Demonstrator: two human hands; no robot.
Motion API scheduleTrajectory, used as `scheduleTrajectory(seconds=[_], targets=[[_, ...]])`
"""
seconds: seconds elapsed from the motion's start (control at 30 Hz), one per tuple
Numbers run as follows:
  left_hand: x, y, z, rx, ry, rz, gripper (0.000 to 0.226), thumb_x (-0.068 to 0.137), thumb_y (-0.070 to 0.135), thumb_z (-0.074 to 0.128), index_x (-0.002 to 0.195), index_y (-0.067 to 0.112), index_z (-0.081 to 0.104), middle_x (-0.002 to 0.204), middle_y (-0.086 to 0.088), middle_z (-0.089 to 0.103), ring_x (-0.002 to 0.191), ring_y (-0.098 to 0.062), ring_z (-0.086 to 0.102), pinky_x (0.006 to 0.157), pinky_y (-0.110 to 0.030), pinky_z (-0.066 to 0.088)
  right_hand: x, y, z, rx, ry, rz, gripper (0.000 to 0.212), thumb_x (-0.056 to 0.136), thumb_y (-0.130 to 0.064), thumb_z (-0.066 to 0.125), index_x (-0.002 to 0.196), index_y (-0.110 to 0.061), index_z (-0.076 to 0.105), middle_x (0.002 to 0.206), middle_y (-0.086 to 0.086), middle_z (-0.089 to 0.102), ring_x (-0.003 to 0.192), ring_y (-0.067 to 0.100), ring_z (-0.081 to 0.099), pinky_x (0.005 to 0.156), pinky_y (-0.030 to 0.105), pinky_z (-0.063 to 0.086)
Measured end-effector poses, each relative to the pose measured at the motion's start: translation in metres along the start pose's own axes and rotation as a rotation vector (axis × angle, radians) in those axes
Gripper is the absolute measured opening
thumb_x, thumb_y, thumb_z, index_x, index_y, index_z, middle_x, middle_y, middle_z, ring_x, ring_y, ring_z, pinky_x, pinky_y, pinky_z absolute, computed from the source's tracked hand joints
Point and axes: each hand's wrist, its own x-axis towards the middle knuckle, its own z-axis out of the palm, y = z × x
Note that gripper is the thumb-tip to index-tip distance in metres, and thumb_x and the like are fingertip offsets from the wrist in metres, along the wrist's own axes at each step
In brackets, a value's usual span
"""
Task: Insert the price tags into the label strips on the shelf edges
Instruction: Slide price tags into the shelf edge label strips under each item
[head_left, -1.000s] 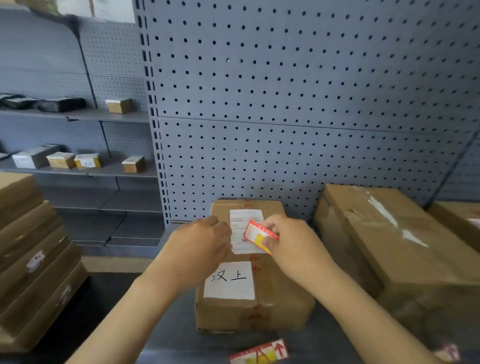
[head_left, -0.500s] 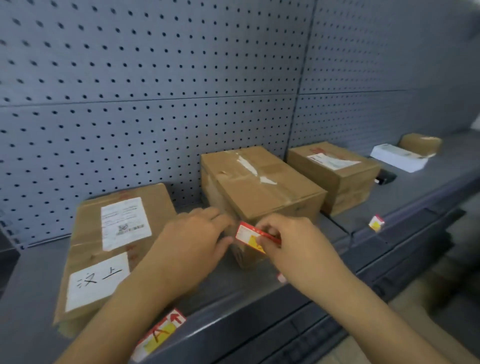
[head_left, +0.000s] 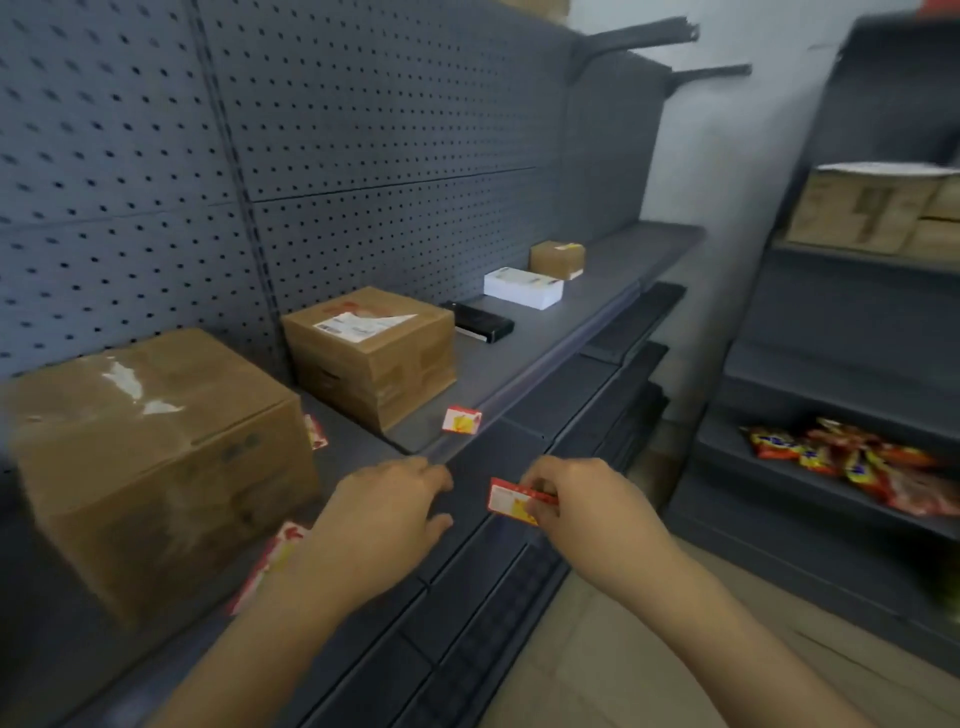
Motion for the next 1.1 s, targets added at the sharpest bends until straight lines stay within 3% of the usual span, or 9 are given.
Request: scheduleTrajectory(seconds=[0.4,0.53,0.93,1.1], targets=[[0.139,0.101,0.057,0.02,-0.098,0.113,0.037,0.094,0.039,0.05,0.126,0.021,0.051,0.121,-0.001,0.057,0.108,-0.021,0.056,0.087,-0.032,0.041,0.014,0.157,-0.032,-0.042,-0.006,0.178,0.015,0.091,-0.024,0.053,0.104,-0.023,0.061,0.1,0.002,0.067,0.09,0.021,0.062,0.073,0.035,0.052],[0.197,0.113,0.076,0.0,-0.095,0.125,0.035,0.095,0.038,0.049,0.125,0.021,0.051,0.12,-0.002,0.057,0.108,-0.021,0.056,0.087,-0.031,0.04,0.054,0.192,-0.034,-0.076,-0.011,0.151,0.015,0.093,-0.022,0.051,0.105,-0.021,0.06,0.101,0.001,0.066,0.09,0.019,0.06,0.071,0.032,0.05],[0.342,0.118,0.106,-0.058,-0.089,0.045,0.033,0.093,0.037,0.052,0.122,0.02,0.054,0.118,0.0,0.058,0.107,-0.018,0.056,0.086,-0.033,0.045,0.185,0.291,-0.044,-0.068,-0.038,0.057,0.014,0.089,-0.02,0.054,0.103,-0.019,0.059,0.098,0.007,0.065,0.089,0.028,0.061,0.072,0.039,0.053],[0.377,0.115,0.135,-0.128,-0.013,-0.039,0.032,0.094,0.03,0.054,0.124,0.019,0.057,0.117,-0.002,0.06,0.106,-0.022,0.058,0.088,-0.036,0.048,0.243,0.338,-0.037,0.005,-0.105,-0.092,0.01,0.09,-0.021,0.055,0.098,-0.021,0.06,0.094,0.003,0.065,0.085,0.024,0.06,0.071,0.039,0.052]])
